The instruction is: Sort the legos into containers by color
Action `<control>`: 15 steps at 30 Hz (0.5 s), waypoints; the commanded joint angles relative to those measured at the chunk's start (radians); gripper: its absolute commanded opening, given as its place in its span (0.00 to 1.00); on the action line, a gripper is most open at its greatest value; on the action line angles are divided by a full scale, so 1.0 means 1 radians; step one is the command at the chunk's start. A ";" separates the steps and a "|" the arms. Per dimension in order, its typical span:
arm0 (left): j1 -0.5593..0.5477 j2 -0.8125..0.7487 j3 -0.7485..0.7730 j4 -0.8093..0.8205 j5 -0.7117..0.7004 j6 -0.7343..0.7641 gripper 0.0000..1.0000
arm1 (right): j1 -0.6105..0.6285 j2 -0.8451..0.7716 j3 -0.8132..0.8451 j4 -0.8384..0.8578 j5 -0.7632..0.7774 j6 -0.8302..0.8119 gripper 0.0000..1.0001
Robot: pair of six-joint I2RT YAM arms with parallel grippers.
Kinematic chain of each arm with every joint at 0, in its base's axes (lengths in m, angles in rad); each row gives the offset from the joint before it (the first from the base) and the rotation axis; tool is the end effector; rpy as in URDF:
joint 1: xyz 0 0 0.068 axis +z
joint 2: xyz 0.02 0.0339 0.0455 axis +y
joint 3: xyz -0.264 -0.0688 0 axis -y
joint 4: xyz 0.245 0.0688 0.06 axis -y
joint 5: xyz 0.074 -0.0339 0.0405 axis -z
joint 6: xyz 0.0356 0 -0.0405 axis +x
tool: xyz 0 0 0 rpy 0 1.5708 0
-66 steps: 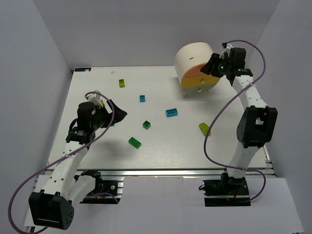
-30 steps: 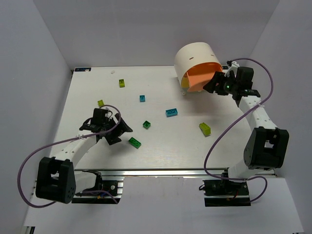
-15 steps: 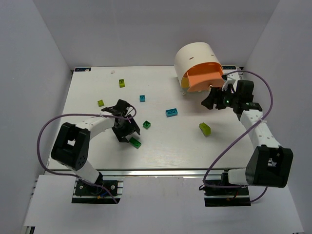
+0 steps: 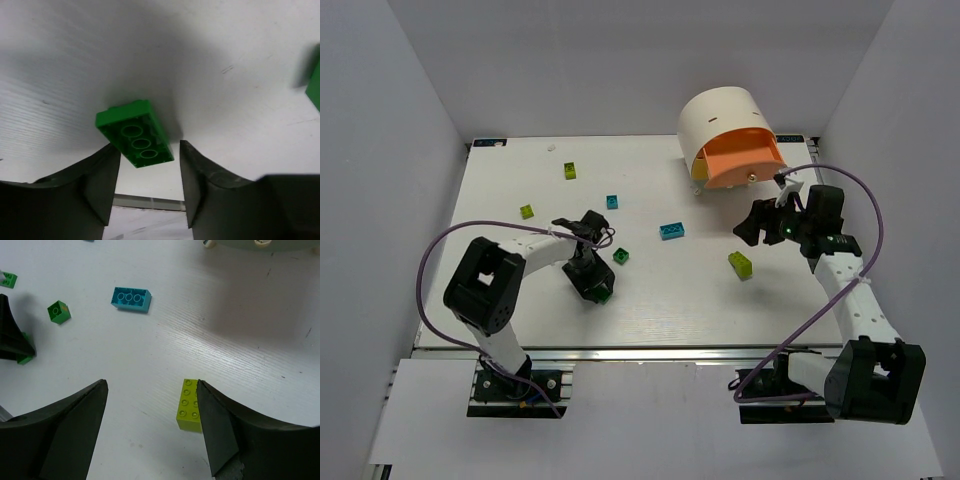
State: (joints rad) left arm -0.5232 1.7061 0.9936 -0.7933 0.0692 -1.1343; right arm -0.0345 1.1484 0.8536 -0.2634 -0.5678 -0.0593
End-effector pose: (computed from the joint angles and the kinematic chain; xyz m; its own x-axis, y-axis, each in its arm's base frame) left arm 0.2477 -0.1457 0.1510 -0.8207 -0.5703 0.0351 -0.5710 0.8162 -0.0880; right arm 0.2524 0.0104 0.2854 -0.5031 -0.0326 -0.8636 -0.4574 0.8579 0.2341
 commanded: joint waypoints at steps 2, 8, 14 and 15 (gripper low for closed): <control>-0.014 0.075 0.060 0.032 -0.120 -0.007 0.50 | -0.002 -0.049 -0.021 0.007 -0.053 -0.051 0.75; -0.023 0.066 0.163 -0.001 -0.154 0.063 0.01 | -0.002 -0.118 -0.050 -0.031 -0.113 -0.115 0.71; -0.076 -0.002 0.354 0.207 0.039 0.335 0.00 | -0.002 -0.222 -0.097 -0.079 -0.279 -0.235 0.29; -0.089 0.000 0.379 0.254 0.075 0.414 0.00 | -0.002 -0.252 -0.108 -0.076 -0.283 -0.252 0.04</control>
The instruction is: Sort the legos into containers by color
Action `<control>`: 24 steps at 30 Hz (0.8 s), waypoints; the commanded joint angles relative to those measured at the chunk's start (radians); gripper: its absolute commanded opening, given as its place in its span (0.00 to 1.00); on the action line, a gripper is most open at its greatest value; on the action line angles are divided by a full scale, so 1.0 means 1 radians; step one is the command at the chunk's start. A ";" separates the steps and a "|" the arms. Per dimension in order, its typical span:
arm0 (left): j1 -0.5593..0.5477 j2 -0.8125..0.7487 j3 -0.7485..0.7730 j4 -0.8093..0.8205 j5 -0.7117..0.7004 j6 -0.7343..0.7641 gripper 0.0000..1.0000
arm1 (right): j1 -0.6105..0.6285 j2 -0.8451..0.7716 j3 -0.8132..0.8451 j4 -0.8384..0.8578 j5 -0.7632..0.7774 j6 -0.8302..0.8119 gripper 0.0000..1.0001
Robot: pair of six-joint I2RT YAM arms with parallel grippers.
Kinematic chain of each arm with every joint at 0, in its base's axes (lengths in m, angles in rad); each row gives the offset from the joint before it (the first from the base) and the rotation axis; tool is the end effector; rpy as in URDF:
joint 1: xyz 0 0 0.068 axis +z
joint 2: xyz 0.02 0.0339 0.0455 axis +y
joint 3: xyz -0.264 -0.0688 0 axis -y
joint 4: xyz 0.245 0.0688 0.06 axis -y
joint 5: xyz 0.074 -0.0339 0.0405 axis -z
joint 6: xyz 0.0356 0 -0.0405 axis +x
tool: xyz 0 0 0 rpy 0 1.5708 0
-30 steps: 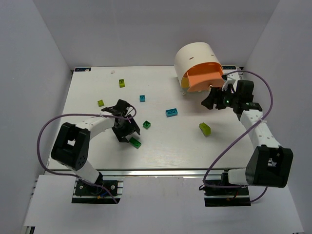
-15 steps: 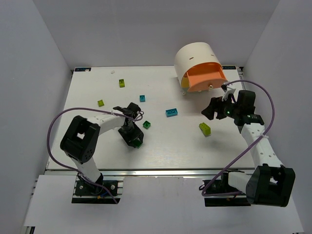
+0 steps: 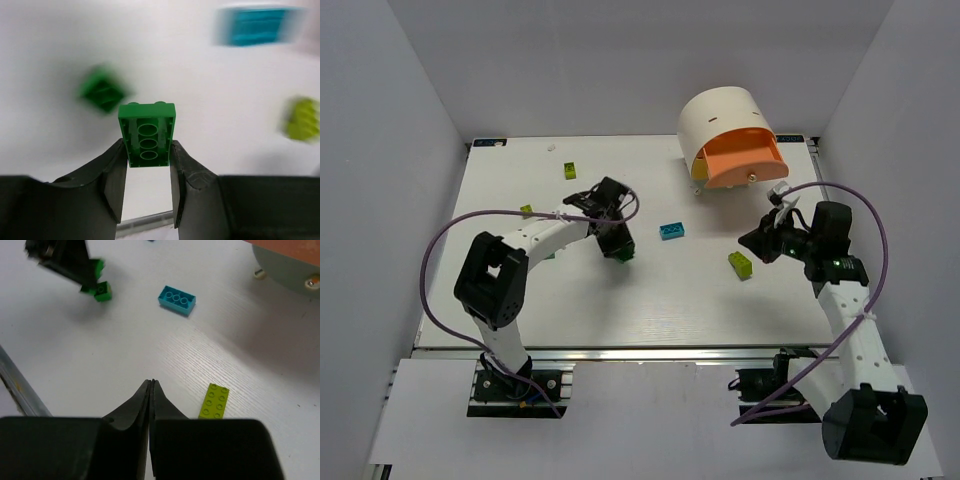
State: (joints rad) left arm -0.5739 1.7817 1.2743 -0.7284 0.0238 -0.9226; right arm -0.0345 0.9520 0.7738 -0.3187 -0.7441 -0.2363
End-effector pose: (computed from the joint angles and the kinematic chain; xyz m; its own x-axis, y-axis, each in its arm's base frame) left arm 0.2973 -0.1932 0.2015 -0.9167 -0.3563 -0.1806 -0.3006 0.9131 -0.2757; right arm 0.2074 0.0170 0.2964 -0.3298 -0.1610 -0.9302 -0.6654 0.7386 0.1081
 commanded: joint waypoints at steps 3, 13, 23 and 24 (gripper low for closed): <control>-0.049 -0.001 0.300 0.297 0.221 0.325 0.00 | -0.001 -0.096 -0.062 0.015 -0.104 -0.078 0.00; -0.058 0.404 0.988 0.474 0.324 0.430 0.00 | -0.002 -0.119 -0.073 -0.006 -0.048 -0.097 0.00; -0.089 0.525 1.004 0.721 0.312 0.323 0.03 | -0.001 -0.136 -0.091 0.004 -0.021 -0.083 0.00; -0.099 0.531 1.005 0.751 0.308 0.321 0.04 | -0.001 -0.134 -0.091 0.004 -0.020 -0.083 0.00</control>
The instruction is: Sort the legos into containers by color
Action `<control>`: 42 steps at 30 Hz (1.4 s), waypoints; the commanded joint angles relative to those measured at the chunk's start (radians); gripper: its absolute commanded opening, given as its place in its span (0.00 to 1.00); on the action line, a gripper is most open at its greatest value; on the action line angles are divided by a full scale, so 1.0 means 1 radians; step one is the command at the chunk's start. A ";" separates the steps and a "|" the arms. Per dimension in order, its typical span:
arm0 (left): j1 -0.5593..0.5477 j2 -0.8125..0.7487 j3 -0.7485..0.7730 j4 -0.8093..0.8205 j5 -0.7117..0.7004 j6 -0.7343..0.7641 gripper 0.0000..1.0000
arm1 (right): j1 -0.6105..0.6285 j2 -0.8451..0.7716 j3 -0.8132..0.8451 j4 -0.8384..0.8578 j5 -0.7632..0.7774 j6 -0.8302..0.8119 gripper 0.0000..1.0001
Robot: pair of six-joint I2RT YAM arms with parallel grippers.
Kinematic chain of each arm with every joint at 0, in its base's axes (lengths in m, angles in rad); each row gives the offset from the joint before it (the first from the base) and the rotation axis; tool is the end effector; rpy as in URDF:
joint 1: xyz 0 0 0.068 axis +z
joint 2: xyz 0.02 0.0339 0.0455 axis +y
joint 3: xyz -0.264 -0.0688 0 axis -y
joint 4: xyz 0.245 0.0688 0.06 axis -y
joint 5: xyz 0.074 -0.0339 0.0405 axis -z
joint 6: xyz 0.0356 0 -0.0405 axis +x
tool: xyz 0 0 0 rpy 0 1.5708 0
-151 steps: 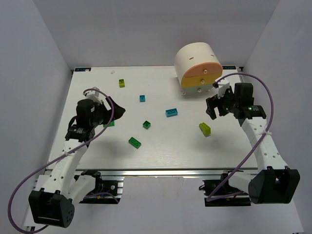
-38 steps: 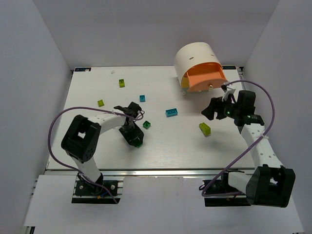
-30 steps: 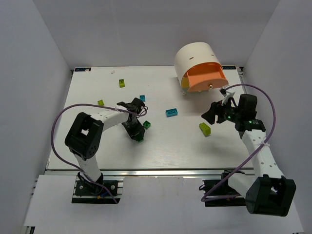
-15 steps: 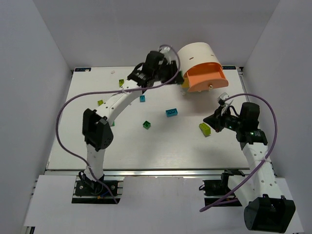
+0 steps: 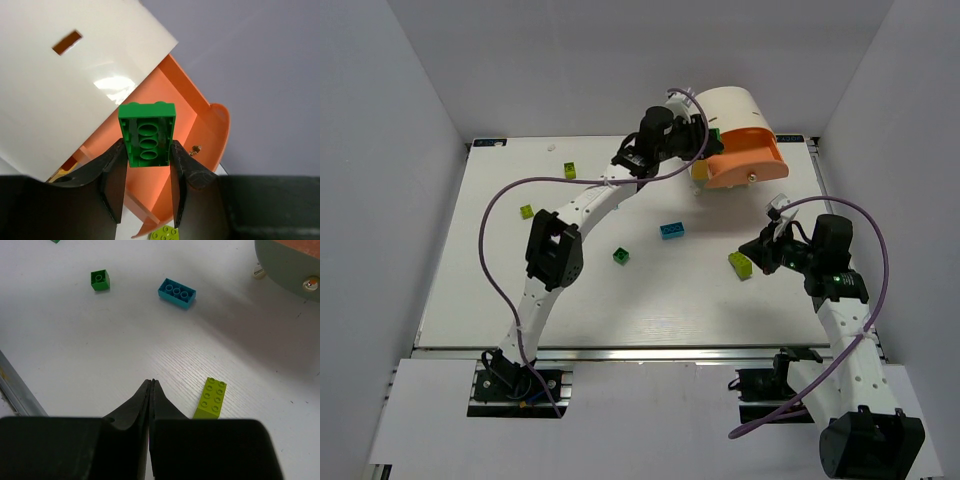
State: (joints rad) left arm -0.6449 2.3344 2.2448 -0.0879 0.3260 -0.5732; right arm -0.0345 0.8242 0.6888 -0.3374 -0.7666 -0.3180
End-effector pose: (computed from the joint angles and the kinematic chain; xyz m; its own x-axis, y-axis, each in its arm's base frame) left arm 0.4391 -0.3445 0.3230 -0.5640 -0.2186 -0.7963 0.6136 0.5344 -0.5813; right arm 0.1810 0.0185 0.2883 -0.2471 -0.2168 -0.9444 -0.7050 0.7089 0.0217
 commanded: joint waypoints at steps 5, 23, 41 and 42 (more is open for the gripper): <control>-0.051 0.000 0.035 0.116 -0.031 -0.036 0.29 | -0.001 -0.007 -0.012 0.028 0.000 0.003 0.00; -0.019 -0.251 -0.016 0.005 -0.246 -0.008 0.12 | 0.033 0.093 0.023 0.026 -0.387 -0.274 0.45; 0.188 -1.346 -1.122 -0.752 -0.757 -0.280 0.94 | 0.691 0.949 0.656 -0.091 0.274 0.035 0.88; 0.188 -1.374 -1.148 -0.794 -0.768 -0.313 0.94 | 0.715 0.970 0.670 -0.088 0.295 0.051 0.89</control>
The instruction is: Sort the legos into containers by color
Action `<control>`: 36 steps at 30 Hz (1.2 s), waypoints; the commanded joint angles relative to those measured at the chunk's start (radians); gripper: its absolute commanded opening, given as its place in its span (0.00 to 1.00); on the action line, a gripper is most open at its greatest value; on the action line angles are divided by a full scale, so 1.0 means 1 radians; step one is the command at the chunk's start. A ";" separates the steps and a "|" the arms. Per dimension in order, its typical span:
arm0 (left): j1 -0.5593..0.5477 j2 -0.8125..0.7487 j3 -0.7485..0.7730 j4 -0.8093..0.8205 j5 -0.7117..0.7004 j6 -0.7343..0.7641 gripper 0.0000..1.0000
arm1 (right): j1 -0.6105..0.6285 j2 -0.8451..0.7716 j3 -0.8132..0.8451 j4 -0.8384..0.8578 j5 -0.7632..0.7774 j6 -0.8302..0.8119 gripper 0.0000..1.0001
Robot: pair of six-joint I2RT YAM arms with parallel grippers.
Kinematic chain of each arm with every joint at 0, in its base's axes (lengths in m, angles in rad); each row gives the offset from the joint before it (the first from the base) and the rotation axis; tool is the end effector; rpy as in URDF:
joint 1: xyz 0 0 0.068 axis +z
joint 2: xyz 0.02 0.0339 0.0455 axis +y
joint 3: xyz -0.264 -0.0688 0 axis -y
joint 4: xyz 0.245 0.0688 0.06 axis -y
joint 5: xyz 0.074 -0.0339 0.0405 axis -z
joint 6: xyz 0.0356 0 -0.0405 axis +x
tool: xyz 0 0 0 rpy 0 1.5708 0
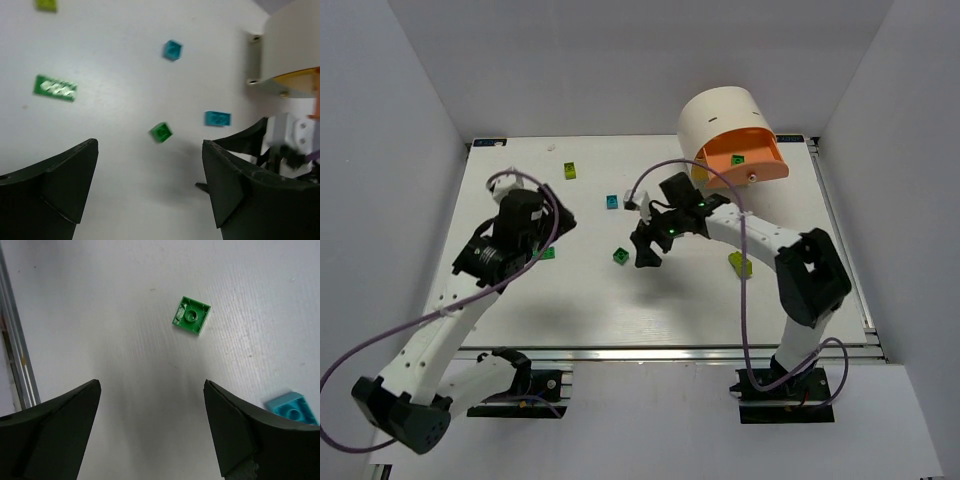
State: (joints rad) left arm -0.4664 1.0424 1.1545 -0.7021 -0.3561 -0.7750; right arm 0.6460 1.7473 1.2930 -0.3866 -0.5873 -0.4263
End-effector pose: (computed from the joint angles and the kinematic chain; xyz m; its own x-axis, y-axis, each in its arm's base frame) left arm 0.1957 -0.0846 0.3688 -0.4689 -0.4982 -0.7294 -0.2315 0.8662 -0.4429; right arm 0.2931 0.2457 0.2426 -0.2126 -0.5914 -0.7779 -0.9710 0.2172 0.1003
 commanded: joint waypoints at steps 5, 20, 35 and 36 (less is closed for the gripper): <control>0.009 -0.218 -0.189 -0.261 -0.077 -0.185 0.94 | 0.119 0.188 0.166 -0.023 0.360 0.259 0.89; 0.009 -0.328 -0.354 -0.301 -0.015 -0.257 0.94 | 0.193 0.373 0.275 0.054 0.534 0.368 0.84; 0.009 -0.151 -0.406 -0.166 0.008 -0.368 0.57 | 0.175 0.210 0.178 0.161 0.443 0.265 0.10; 0.009 -0.110 -0.403 -0.165 0.003 -0.385 0.51 | 0.156 0.137 0.166 0.178 0.425 0.259 0.08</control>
State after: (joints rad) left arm -0.4599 0.8848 0.7582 -0.9039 -0.3332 -1.0748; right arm 0.8303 2.0632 1.4761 -0.2810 -0.0982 -0.1310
